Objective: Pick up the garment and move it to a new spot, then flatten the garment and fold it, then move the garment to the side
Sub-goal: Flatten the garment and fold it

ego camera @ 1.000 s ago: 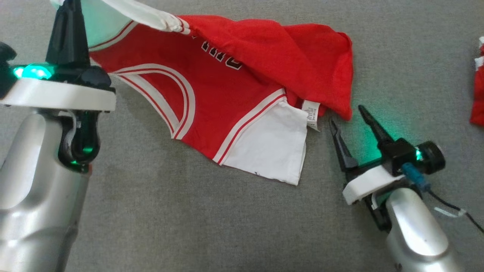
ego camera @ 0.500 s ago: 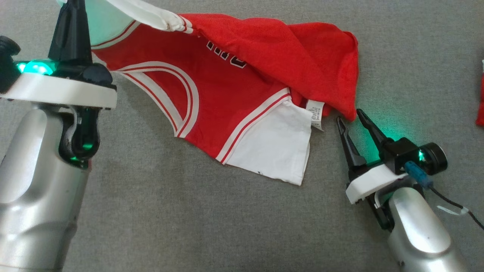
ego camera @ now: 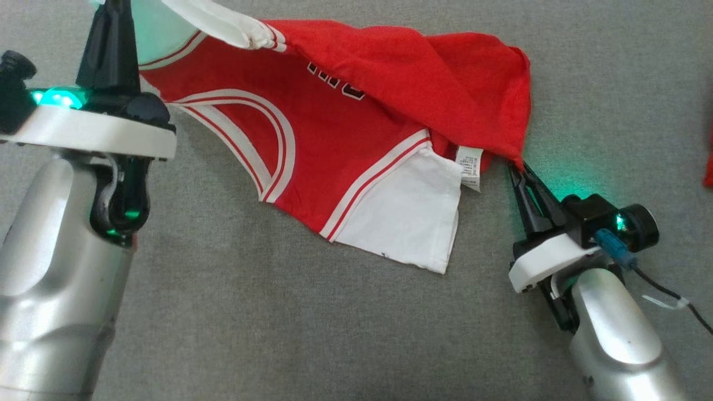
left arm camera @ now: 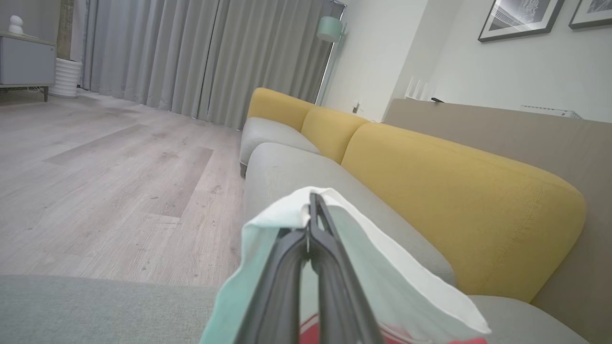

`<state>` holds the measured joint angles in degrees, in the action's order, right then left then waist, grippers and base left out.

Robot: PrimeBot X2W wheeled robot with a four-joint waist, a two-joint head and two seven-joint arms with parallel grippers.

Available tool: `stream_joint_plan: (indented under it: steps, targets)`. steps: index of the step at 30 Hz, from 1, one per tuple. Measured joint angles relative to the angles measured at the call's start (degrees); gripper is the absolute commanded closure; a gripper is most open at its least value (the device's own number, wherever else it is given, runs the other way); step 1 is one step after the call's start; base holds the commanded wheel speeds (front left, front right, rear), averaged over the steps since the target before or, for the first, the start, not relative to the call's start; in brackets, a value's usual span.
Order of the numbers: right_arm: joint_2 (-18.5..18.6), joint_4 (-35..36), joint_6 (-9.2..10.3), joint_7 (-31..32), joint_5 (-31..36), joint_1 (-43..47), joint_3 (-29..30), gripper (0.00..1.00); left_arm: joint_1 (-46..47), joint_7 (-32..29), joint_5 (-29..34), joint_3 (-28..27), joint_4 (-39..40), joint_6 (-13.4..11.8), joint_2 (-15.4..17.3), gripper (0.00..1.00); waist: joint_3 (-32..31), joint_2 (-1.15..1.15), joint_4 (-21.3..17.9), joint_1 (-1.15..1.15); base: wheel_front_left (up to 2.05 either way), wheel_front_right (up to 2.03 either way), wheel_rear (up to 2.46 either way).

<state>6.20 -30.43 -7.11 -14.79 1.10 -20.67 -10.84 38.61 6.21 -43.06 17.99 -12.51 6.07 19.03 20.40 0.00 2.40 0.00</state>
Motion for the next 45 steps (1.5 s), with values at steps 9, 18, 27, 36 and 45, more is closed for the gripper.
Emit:
stream_joint_plan:
  steps: [9, 18, 27, 36, 45]
  targets:
    - [1.9, 10.4, 0.00, 0.0, 1.4, -0.2, 7.6, 1.00, 0.3, 2.5, -1.8, 0.3, -0.3, 0.6, 0.1, 1.00, -5.0, 0.00, -0.6, -0.01, 0.00, 0.00, 0.00]
    - [16.7, 16.0, 0.00, 2.0, -3.0, -12.6, 7.1, 1.00, 11.8, -0.3, -9.2, -1.3, -0.4, 1.0, -0.2, 1.00, -15.6, 0.00, -1.9, -0.02, 0.00, 0.00, 0.00]
    - [28.6, 19.5, 0.00, 9.5, -12.0, -31.7, -3.0, 1.00, 29.3, -3.6, -11.1, -3.1, -0.1, 0.4, -0.6, 1.00, -21.5, 0.01, -4.4, -0.02, 0.00, 0.00, 0.00]
    - [26.6, 6.6, 0.00, 11.0, -14.8, -49.1, -15.7, 1.00, 41.6, -5.1, -7.4, -1.1, -16.2, -0.4, -1.2, 1.00, -13.2, 0.00, -5.3, 0.01, 0.00, 0.00, 0.00]
    - [17.4, -8.5, 0.00, 3.5, -12.1, -61.0, -14.8, 1.00, 49.9, 3.1, -2.0, 1.1, -26.1, 0.7, 0.5, 1.00, -1.3, 0.00, -5.7, 0.03, 0.00, 0.00, 0.00]
